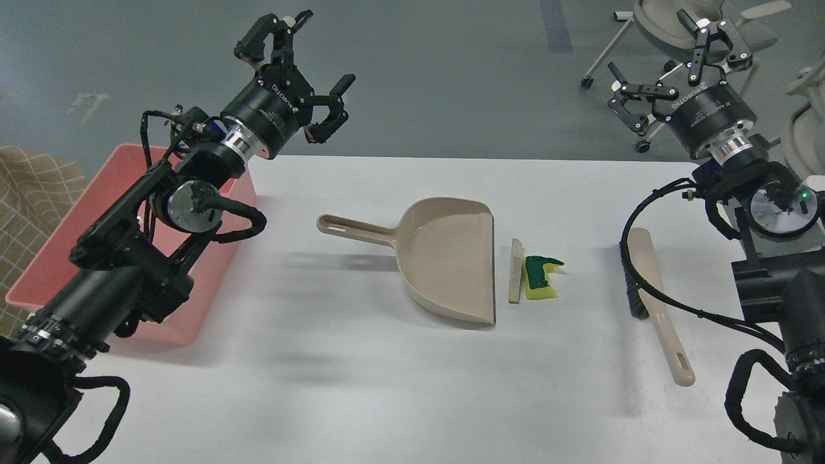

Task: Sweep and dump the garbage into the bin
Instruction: 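Lower the left gripper toward the beige dustpan handle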

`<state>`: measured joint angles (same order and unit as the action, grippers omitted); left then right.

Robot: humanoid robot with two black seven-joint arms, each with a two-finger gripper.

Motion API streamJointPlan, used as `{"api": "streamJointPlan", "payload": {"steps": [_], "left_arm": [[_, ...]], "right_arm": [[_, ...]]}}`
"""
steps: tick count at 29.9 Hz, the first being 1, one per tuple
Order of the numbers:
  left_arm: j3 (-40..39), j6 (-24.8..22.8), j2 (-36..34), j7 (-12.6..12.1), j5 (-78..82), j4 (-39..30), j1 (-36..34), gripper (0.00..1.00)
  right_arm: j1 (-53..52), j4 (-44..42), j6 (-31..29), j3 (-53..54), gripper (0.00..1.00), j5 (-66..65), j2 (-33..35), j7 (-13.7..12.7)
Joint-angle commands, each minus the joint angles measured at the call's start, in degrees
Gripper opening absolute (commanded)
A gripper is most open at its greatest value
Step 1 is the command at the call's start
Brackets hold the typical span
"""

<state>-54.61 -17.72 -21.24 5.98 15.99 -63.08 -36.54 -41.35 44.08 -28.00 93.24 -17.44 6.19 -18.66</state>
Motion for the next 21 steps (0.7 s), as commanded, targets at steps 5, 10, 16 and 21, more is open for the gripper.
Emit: {"api": "streamJointPlan", "payload": {"steps": [5, 10, 16, 21], "left_arm": [[0.6, 7.0, -7.5, 0.7, 0.2, -16.0, 8.3, 0.98], [0.6, 6.9, -13.5, 1.1, 1.1, -22.7, 15.3, 0.97], [-0.6, 8.7, -17.3, 2.7, 9.6, -28.6, 24.9, 0.97], [0.1, 14.1, -16.6, 2.7, 18.5, -33.9, 31.0, 0.95]], "right_arm": [[2.9, 2.1, 0.0, 0.0, 1.0, 0.0, 0.1, -0.1], [3.7, 3.9, 0.0, 0.0, 1.0, 0.0, 0.4, -0.1], [3.6, 3.9, 0.0, -0.1, 1.0, -0.1, 1.5, 0.0], [3.6, 4.2, 0.0, 0.0, 1.0, -0.1, 2.0, 0.0]]}}
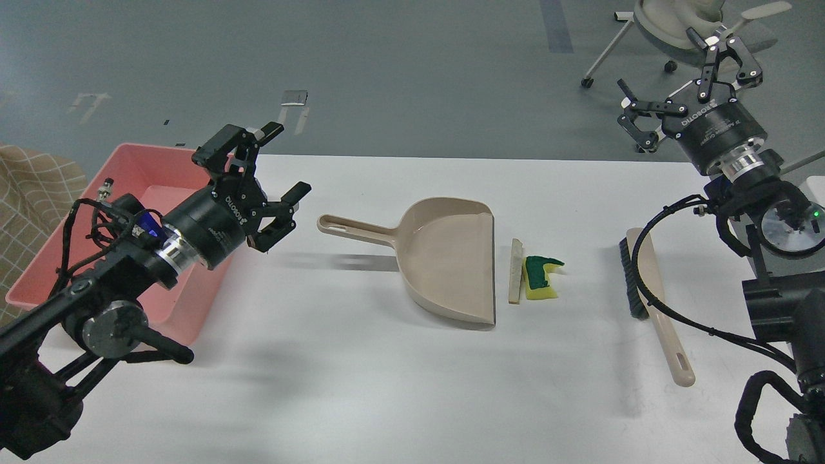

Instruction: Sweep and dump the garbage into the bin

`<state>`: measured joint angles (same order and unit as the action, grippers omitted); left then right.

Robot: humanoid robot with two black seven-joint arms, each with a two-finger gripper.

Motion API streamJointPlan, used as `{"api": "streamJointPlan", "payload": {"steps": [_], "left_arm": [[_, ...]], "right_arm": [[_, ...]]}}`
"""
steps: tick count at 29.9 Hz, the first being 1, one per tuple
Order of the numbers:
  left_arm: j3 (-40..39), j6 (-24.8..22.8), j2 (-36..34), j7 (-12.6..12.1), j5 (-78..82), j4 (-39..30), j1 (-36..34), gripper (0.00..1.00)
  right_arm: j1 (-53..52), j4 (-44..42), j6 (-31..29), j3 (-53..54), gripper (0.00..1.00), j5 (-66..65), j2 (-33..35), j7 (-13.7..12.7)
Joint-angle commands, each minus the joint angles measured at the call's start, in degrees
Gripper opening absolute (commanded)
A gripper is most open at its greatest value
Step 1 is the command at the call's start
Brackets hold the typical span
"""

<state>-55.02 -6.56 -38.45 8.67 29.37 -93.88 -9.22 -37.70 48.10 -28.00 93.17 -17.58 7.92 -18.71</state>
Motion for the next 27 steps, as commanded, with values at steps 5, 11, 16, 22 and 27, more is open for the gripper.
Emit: {"api": "streamJointPlan", "payload": {"steps": [5, 11, 16, 22, 27], "left_arm": [[1.5, 7.0, 5.2, 0.0, 15.1, -3.3, 6.4, 0.86], [8.2, 7.9, 8.0, -0.3, 19.8, 2.3, 4.4, 0.84], [10.0, 7.9, 12.3, -0.2, 19.9, 11.4, -0.1, 0.84], [11.8, 7.9, 17.8, 0.1, 19.9, 21.4, -3.6, 0.84], [11.8, 9.4, 19.6, 0.1, 19.9, 23.4, -4.4, 0.84]], "right_arm": [[0.0, 0.3, 0.0, 0.1, 1.0, 0.0, 0.6, 0.1], [0.0, 0.7, 0.0, 0.1, 1.0, 0.0, 1.0, 0.0], [0.0, 0.7, 0.0, 0.1, 1.0, 0.0, 1.5, 0.0], [0.0, 0.7, 0.0, 0.1, 1.0, 0.0, 1.8, 0.0], [0.1, 0.6, 0.0, 0.1, 1.0, 0.0, 1.9, 0.0]]}}
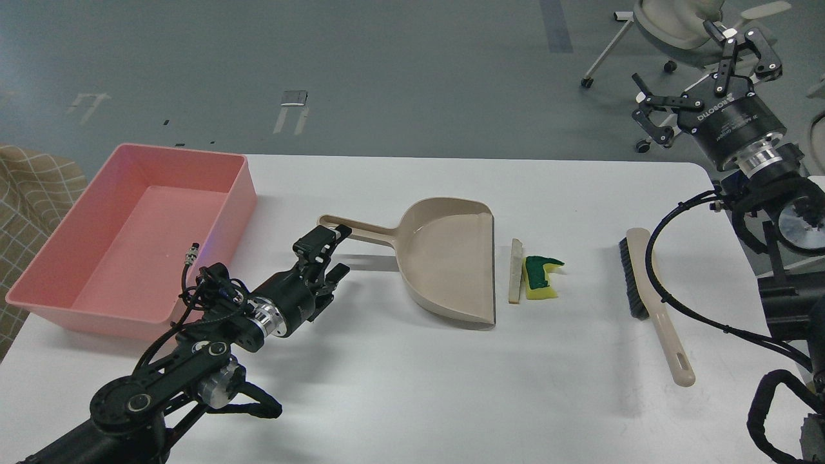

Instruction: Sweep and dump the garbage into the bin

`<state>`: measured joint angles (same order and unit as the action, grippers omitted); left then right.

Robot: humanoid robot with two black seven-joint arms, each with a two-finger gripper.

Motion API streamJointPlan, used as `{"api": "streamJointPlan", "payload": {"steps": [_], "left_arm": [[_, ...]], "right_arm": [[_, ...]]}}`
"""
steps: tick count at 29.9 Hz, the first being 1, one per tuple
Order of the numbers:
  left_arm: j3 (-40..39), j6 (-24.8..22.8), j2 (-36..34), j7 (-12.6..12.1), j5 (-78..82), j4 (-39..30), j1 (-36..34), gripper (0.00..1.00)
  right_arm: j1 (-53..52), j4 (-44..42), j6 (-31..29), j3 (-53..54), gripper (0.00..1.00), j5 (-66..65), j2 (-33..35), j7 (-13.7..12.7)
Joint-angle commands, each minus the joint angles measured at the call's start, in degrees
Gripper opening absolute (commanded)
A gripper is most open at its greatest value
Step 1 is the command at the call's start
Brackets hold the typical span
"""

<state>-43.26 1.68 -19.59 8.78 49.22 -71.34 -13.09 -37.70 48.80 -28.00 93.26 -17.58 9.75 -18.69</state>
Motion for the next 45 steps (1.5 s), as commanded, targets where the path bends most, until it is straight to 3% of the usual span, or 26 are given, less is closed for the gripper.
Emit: {"api": "streamJointPlan", "payload": {"steps": [1, 24, 31, 33, 40, 45], "left_arm": [[-0.1, 1.7, 1.0, 0.2, 0.0, 1.1, -0.7, 0.84], [0.2, 2.5, 3.3, 0.7, 0.0, 7.3, -6.5, 0.8], [2.5, 2.5, 4.1, 1.1, 0.0, 8.4, -8.0, 0.7], [3.2, 2.5, 4.0, 2.6, 0.0, 8.7, -8.1, 0.63], [4.2, 2.5, 4.1, 2.7, 0.0, 9.8, -9.2, 0.58], [4.9, 2.5, 4.0, 3.8, 0.0, 10.2, -9.3, 0.45]], "right_arm": [[0.2, -0.1, 0.0, 0.0, 1.0, 0.0, 0.2, 0.0], [0.7, 1.4, 0.0, 0.0, 1.0, 0.0, 0.4, 0.1], [0.6, 1.7, 0.0, -0.1, 1.0, 0.0, 0.4, 0.0], [0.6, 1.6, 0.0, -0.1, 1.0, 0.0, 0.6, 0.0], [0.2, 1.6, 0.0, -0.2, 1.0, 0.0, 0.9, -0.1], [0.1, 1.6, 0.0, -0.3, 1.0, 0.0, 0.9, -0.1]]}}
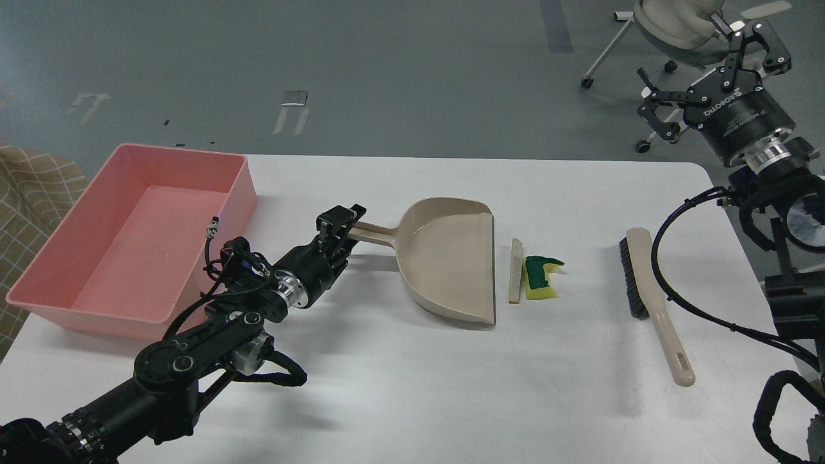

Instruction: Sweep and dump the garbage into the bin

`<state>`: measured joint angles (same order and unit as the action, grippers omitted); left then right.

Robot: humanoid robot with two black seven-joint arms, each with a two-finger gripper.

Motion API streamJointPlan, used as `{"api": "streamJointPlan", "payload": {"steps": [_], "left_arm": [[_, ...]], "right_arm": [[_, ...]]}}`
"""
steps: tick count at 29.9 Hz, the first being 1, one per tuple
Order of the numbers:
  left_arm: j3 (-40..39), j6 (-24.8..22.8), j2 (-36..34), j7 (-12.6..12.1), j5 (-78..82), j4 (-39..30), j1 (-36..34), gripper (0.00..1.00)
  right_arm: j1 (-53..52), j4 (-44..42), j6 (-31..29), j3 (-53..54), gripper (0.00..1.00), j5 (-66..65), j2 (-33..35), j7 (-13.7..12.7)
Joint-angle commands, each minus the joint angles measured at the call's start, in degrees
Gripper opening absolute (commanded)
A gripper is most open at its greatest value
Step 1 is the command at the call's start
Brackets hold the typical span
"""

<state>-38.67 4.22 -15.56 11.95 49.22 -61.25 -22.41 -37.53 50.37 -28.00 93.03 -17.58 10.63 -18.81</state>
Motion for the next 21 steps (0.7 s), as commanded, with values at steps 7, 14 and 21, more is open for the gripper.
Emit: {"api": "streamJointPlan", "payload": {"steps": [7, 14, 21], "left_arm": [[2.7, -0.2, -0.3, 2.9, 0.0, 0.1, -0.1, 0.31], [2.7, -0.1, -0.1, 2.9, 0.1, 0.0, -0.4, 0.21], [2.7, -0.1, -0.8, 3.1, 0.3, -0.9, -0.8, 0.05]], "right_arm": [[-0.3, 0.1, 0.0, 0.0, 1.0, 0.0, 0.0, 0.0], [0.1, 0.2, 0.0, 0.0, 1.0, 0.0, 0.0, 0.0], [0.3, 0.7, 0.0, 0.0, 1.0, 0.0, 0.0, 0.0]]}}
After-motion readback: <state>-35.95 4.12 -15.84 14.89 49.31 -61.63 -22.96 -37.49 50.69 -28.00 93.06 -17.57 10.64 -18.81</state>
